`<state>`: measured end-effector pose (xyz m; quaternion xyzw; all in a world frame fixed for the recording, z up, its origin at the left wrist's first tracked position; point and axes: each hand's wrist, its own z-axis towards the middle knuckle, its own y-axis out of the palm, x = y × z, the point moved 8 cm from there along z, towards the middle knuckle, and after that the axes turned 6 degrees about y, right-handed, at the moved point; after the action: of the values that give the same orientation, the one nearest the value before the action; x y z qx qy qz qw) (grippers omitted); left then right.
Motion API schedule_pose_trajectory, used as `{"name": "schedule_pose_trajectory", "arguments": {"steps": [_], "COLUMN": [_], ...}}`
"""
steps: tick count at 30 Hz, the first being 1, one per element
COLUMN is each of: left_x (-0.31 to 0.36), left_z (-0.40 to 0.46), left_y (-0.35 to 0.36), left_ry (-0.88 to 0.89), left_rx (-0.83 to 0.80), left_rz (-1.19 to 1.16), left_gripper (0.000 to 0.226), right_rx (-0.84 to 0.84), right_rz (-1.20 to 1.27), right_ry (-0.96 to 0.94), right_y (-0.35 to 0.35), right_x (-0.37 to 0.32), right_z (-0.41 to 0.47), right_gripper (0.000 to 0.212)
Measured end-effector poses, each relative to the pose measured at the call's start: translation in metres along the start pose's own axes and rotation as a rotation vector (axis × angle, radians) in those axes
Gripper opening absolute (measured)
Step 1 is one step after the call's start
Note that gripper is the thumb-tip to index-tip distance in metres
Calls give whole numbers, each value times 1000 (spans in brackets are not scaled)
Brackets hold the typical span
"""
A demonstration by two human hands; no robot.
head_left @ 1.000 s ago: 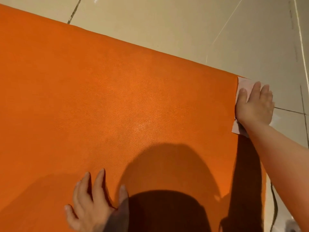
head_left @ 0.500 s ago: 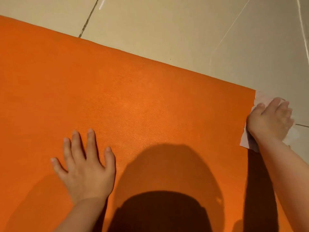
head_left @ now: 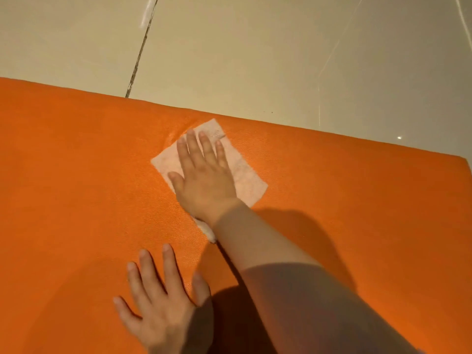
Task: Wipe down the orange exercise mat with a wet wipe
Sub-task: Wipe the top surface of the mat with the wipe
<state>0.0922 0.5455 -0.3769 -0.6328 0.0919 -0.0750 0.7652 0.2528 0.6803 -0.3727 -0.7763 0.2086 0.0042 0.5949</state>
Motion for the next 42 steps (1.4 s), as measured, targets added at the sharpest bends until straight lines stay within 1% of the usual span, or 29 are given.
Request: {"name": "schedule_pose_trajectory", "arguments": {"steps": [2,5,7,11,13,16,17,18,19,20,22,23,26,28,30,32,34,36,39,41,42], "left_x": [4,9,6,4,2,-1,-1,-1,-2,-2,-2,-2,0,1,1,0,0,1,4,5,5], "left_z": [-1,-2,-2,-4,-4,-3,-3,-4,-5,-5,-4,-4,0,1,-1,-4,-6,-8,-9,-9,-9], "left_y": [-4,-3,-4,-4,-3,-3,-4,-4,-5,-6,-6,-5,-6,-7,-6,-4,-2,0,1,0,0], "left_ry": [-28,-54,-78,-24,-5,-4,-5,-1,2,1,-7,-22,-93,-99,-101,-86,-60,-56,-43,-43,-47], "left_rx": [-17,-113,-114,-102,-109,-92,-83,-72,-60,-52,-69,-86,-127,-109,-87,-67,-48,-32,1,29,38], "left_rz": [-28,-182,-209,-143,-172,-177,-173,-172,-172,-174,-195,-218,-305,-319,-305,-271,-221,-210,-204,-214,-215], "left_gripper": [58,63,62,61,65,64,63,61,60,60,60,61,67,66,65,62,59,58,56,55,55], "right_rx": [-13,-25,-30,-5,31,118,135,138,123,93,32,12,-2,17,67,107,109,95,116,153,164], "right_rz": [-18,-42,-49,-73,-66,3,36,61,71,63,43,43,35,6,8,13,22,15,82,163,155], "right_ry": [-85,-159,-108,9,97,393,495,558,557,486,268,185,55,49,191,430,658,770,896,1003,984], "right_y": [-4,-12,-14,-15,-18,-18,-16,-12,-7,-2,3,3,-5,-12,-23,-35,-45,-52,-49,-44,-38], "right_x": [6,29,47,80,98,111,107,97,82,63,26,19,34,65,120,193,262,304,312,293,273], "right_z": [2,-4,-15,-45,-61,-77,-77,-73,-63,-51,-33,-28,-31,-40,-57,-87,-126,-155,-158,-144,-131], "right_gripper": [66,66,65,69,68,68,69,69,68,65,65,65,65,66,68,70,74,78,70,67,66]}}
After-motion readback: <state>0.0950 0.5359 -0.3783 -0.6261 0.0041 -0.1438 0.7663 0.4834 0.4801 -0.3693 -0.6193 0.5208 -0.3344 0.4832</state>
